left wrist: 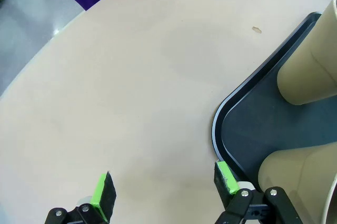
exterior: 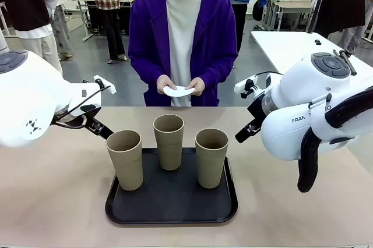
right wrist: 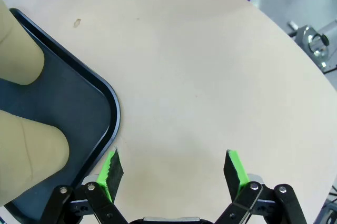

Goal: Place coasters on the table and set cups on them.
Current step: Pick up one Reusable plastic cup and place it on a coaster set by the human.

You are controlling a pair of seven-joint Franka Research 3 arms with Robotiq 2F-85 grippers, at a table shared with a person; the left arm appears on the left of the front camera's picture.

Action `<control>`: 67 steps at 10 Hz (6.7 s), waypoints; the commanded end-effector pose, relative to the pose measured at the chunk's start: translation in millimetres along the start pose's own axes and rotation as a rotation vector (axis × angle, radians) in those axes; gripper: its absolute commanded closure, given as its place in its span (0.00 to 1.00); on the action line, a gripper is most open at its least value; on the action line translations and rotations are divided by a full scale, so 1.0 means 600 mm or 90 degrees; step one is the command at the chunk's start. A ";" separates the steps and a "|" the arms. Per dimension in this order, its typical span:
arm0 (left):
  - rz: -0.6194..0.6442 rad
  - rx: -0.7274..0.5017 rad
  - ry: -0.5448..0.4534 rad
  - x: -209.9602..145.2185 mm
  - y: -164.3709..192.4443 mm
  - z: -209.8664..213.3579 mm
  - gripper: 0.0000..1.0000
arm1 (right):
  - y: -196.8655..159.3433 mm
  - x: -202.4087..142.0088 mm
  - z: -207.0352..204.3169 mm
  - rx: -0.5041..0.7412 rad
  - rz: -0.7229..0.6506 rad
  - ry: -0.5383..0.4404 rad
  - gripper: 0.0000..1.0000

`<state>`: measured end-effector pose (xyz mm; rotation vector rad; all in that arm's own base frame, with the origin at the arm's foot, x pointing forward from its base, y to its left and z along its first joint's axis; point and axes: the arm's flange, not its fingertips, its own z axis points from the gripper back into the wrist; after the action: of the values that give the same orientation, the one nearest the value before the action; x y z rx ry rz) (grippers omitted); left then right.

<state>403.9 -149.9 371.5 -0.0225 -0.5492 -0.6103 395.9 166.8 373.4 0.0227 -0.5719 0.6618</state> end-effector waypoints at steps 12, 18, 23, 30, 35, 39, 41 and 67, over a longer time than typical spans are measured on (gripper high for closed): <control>-0.019 0.007 0.041 -0.001 0.015 0.108 0.00 | 0.001 -0.001 0.108 -0.019 -0.028 0.070 0.00; 0.004 -0.111 0.108 -0.103 -0.030 0.289 0.00 | 0.122 -0.115 0.301 0.062 -0.044 0.143 0.00; 0.052 -0.214 0.040 -0.063 0.009 0.292 0.00 | 0.109 -0.043 0.334 0.044 -0.030 0.142 0.00; 0.446 -0.731 -0.142 -0.229 0.217 0.179 0.00 | -0.158 -0.291 0.254 0.566 -0.502 -0.076 0.00; 0.583 -0.697 -0.127 -0.343 0.275 0.197 0.00 | -0.215 -0.421 0.244 0.643 -0.570 -0.120 0.00; 0.626 -0.656 -0.132 -0.375 0.279 0.219 0.00 | -0.218 -0.459 0.255 0.643 -0.584 -0.134 0.00; 0.614 -0.673 -0.149 -0.370 0.310 0.202 0.00 | -0.294 -0.455 0.266 0.645 -0.587 -0.116 0.00; 0.614 -0.673 -0.149 -0.370 0.310 0.202 0.00 | -0.294 -0.455 0.266 0.645 -0.587 -0.116 0.00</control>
<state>295.5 145.4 391.3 -1.2875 -0.3130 0.1293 242.8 -160.6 397.5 1.2128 -0.2672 -0.0280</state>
